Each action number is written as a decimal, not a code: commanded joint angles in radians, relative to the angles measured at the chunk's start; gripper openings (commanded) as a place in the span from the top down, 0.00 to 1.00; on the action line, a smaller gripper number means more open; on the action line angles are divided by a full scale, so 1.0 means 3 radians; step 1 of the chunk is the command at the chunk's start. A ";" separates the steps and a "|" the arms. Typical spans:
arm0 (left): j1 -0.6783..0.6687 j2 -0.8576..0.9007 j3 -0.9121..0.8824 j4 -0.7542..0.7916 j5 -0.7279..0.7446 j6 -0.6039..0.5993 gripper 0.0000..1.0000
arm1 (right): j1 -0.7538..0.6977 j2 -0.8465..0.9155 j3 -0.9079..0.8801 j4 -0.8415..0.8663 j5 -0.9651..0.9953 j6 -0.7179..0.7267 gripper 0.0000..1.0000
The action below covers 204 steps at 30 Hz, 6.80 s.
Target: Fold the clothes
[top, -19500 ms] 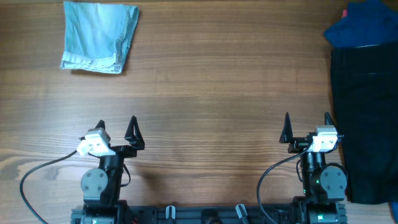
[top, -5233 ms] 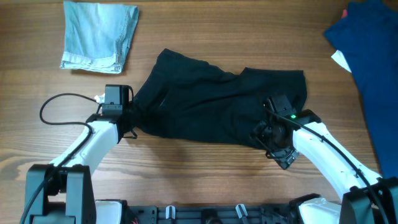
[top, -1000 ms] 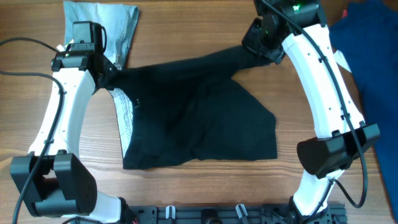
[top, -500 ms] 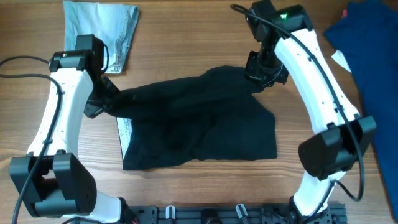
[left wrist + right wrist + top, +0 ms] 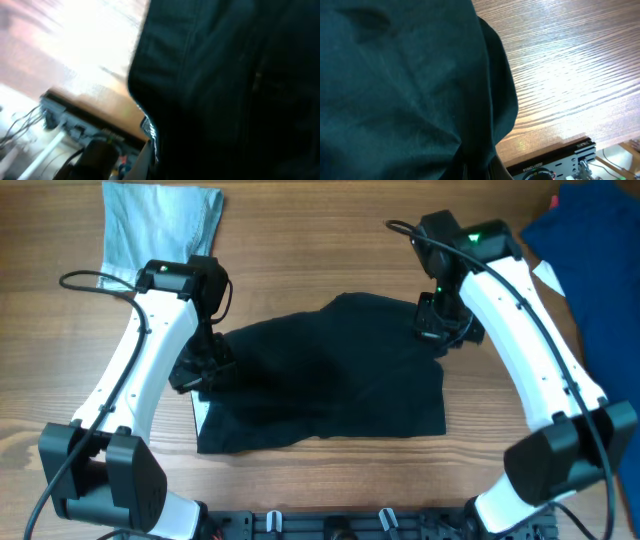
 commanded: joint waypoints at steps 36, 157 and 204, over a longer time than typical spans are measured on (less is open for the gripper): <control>0.0047 -0.0024 -0.1226 0.1625 0.0458 -0.0060 0.96 | -0.0023 -0.0070 -0.1895 0.2439 -0.0993 -0.1036 0.76; -0.0360 -0.0137 0.0708 0.1138 0.0586 -0.0039 0.96 | -0.1380 -0.0216 -0.1781 0.2373 -0.1376 -0.0918 0.00; 0.0294 -0.0928 0.0736 0.0818 -0.0319 0.0326 0.96 | -0.1367 0.0320 -0.1775 0.2603 -0.1595 -0.1069 0.30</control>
